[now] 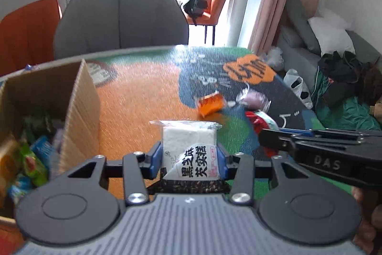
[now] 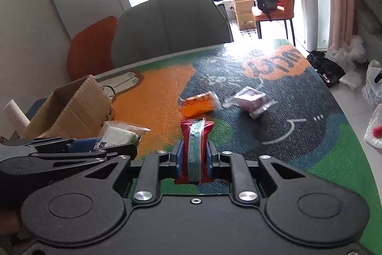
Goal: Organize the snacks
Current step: 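Lift both packs and carry them over the cardboard box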
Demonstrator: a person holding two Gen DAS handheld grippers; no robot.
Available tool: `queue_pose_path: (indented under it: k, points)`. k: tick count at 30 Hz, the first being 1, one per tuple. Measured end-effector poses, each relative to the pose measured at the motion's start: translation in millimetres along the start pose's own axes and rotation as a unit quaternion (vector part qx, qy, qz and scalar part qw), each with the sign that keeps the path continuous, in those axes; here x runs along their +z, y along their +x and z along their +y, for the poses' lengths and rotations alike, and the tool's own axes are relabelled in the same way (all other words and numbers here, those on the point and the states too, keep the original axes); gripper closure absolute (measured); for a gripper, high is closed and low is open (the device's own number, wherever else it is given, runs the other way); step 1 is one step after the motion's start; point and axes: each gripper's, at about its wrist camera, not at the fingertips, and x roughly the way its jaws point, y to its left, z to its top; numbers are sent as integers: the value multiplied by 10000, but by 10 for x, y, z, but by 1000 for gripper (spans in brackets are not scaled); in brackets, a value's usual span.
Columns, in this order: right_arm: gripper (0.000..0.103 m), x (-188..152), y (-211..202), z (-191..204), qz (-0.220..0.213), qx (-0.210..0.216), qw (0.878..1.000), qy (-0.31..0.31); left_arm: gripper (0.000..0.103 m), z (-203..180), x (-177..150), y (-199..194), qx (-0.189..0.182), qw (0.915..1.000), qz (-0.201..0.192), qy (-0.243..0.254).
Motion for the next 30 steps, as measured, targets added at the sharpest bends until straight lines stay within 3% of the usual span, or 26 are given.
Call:
queue_pose_path:
  k: [13, 30]
  points:
    - [84, 261, -68, 443, -134, 248, 9990, -351, 58, 276, 196, -400, 100, 9998, -152, -99]
    - [84, 358, -34, 1070, -241, 571, 9956, -708, 58, 770, 205, -803, 436, 9975, -395, -401]
